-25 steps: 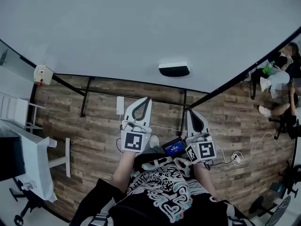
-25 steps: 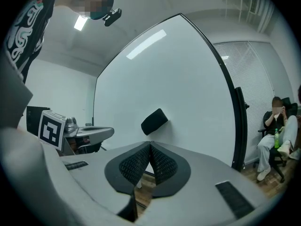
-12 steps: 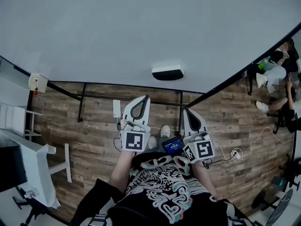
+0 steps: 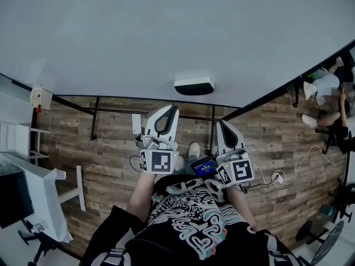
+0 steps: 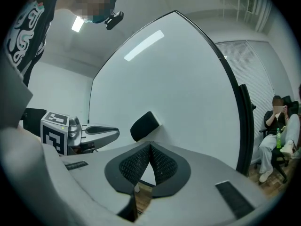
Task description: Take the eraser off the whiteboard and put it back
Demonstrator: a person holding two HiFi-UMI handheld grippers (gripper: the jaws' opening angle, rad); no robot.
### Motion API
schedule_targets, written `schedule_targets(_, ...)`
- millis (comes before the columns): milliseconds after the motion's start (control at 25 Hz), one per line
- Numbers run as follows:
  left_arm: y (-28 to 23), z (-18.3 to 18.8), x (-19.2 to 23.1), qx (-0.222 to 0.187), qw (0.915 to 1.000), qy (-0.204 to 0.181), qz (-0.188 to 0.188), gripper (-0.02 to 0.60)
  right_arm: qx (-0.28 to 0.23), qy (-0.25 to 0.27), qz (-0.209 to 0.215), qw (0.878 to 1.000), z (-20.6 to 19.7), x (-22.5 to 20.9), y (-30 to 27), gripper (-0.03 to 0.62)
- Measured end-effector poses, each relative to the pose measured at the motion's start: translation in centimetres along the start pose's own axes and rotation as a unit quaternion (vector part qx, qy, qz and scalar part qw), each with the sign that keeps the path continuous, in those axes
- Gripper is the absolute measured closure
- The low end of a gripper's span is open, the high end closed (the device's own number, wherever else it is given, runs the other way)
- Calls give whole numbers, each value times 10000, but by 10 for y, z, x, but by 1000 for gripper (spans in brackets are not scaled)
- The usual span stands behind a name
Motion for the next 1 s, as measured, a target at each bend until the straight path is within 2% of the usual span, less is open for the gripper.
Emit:
schedule_targets(240, -15, 2, -8, 13, 9996, -281, 8, 455, 46, -31, 30, 10000, -1, -11, -9, 579)
schedule_targets(440, -25, 6, -10, 13, 9984, -559, 64, 417, 82, -33, 75, 9999, -1, -17, -17, 579)
schedule_targets(640, -38, 6, -14, 77, 9961, -872, 81, 349, 89, -59, 116, 9999, -1, -23, -24, 579)
schedule_targets(880, -50, 8, -16, 154, 9879, -1490, 391, 257, 101, -66, 129, 9998, 0, -30, -30, 579)
schedule_targets(1000, -56, 7, -18, 245, 9831, -1747, 495, 241, 97, -73, 151, 9998, 1, -33, -32, 579)
Point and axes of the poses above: the fingertips, and each gripper's own axes: y backward along the fingers, x to its left, z out of its top, the point moved 4 cm from there along y, backward along the fingers, and after that the axes turned 11 degrees about x, right-handed, at the moved point
